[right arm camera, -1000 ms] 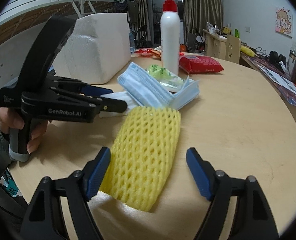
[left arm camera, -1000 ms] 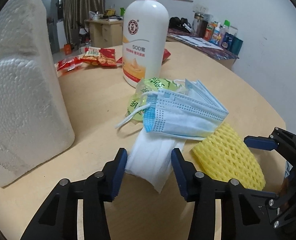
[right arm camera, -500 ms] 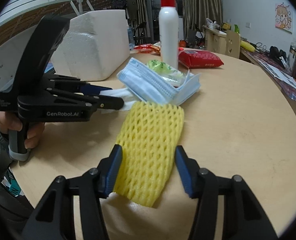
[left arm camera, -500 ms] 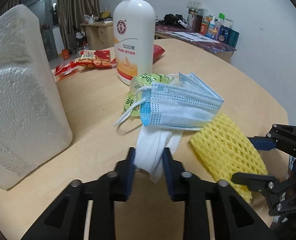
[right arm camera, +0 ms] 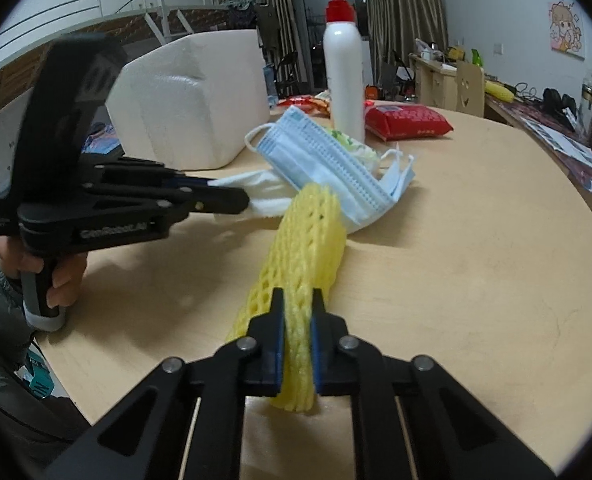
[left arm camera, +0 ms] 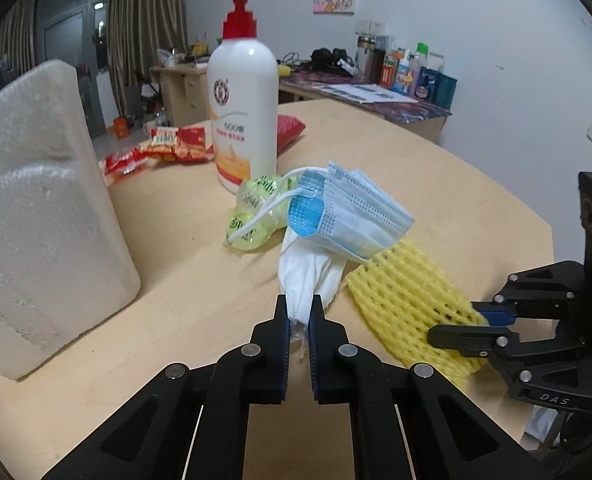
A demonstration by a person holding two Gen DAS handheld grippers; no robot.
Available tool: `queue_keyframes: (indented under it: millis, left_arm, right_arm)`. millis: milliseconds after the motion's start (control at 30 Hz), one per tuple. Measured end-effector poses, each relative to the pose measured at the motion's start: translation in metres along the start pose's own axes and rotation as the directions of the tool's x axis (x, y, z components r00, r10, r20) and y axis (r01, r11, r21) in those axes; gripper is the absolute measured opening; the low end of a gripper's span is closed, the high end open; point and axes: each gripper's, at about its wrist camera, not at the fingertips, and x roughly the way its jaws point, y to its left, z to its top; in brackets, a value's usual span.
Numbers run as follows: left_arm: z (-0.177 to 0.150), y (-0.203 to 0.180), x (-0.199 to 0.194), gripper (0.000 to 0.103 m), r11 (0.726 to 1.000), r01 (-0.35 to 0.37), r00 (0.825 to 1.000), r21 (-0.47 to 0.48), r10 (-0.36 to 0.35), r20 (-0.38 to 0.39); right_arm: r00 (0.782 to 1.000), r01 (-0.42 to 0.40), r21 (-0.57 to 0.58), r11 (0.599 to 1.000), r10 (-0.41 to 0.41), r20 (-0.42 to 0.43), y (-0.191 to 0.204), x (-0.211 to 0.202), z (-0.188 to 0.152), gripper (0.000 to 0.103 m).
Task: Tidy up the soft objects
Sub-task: 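Lift the white tissue with the left gripper while the right gripper lifts the yellow net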
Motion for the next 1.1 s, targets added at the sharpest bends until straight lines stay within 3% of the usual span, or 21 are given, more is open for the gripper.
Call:
queue_keyframes:
  millis: [300,533,733,900,1033,1100]
  left_arm:
    - [0.0,-0.016,-0.033,0.008,0.999,-0.027,0.995,0.044,0.023,0.097]
    - [0.001,-0.02,-0.065,0.008,0.998,-0.06,0.98,0.005,0.058,0.188]
    - [-0.007,-0.035,-0.1,0.009,0.993,-0.116,0.948,0.019,0.105,0.299]
    - [-0.013,-0.044,-0.125,0.008,0.989,-0.147,0.928,0.003,0.137,0.347]
    - [-0.023,-0.044,-0.145,0.009,0.99,-0.129,0.917,-0.054,0.139,0.374]
    - [-0.029,-0.048,-0.158,0.009,0.985,-0.153,0.9,-0.074,0.17,0.401]
  right_arm:
    - [0.997,0.016,0.055,0.998,-0.02,0.07,-0.002,-0.021,-0.001,0.012]
    - [0.988,0.037,0.074,0.997,-0.048,0.149,0.002,-0.045,0.007,0.012]
    - [0.976,0.041,0.068,0.997,-0.055,0.212,0.01,-0.063,0.014,0.012]
    - [0.963,0.047,0.055,0.997,-0.06,0.263,0.016,-0.079,0.016,0.012]
    - [0.954,0.041,0.05,0.998,-0.054,0.293,0.021,-0.09,0.015,0.012]
    - [0.949,0.041,0.043,0.998,-0.052,0.312,0.025,-0.096,0.016,0.012]
